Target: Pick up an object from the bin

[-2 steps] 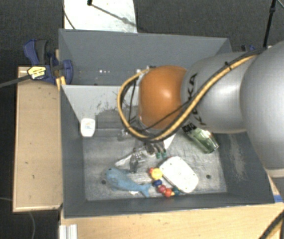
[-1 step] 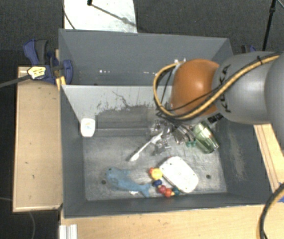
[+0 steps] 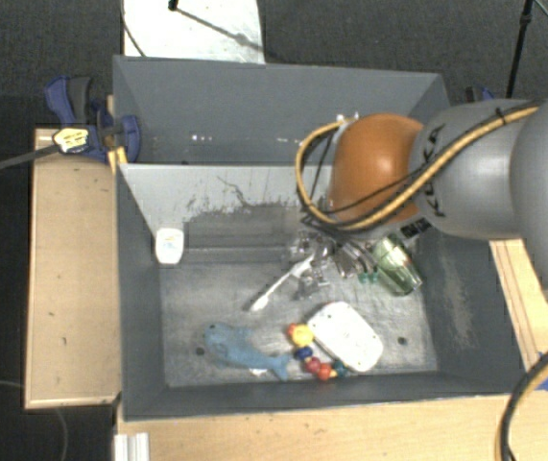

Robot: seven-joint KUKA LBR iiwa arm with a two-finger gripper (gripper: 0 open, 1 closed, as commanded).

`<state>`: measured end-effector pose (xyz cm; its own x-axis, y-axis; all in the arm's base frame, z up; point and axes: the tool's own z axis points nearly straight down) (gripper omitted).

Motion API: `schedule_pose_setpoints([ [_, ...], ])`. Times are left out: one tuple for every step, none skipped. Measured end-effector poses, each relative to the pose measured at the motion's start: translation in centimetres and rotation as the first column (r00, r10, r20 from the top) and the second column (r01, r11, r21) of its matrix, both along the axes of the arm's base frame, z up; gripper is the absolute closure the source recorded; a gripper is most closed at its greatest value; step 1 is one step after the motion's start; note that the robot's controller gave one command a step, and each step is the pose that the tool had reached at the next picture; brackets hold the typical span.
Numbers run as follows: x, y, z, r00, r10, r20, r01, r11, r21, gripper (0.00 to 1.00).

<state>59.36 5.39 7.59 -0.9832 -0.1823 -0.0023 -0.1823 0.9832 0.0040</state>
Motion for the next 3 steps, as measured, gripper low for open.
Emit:
schedule_pose_setpoints([
  [0.1,1.3,0.0,1.000,-0.007,0.004,0.007,1.000,-0.006,1.00],
  [-0.3,0.7,-0.1,1.000,-0.001,0.010,0.001,1.000,0.002,1.00],
  [-0.7,-0.2,-0.1,1.000,-0.005,0.013,0.005,1.000,0.000,1.00],
])
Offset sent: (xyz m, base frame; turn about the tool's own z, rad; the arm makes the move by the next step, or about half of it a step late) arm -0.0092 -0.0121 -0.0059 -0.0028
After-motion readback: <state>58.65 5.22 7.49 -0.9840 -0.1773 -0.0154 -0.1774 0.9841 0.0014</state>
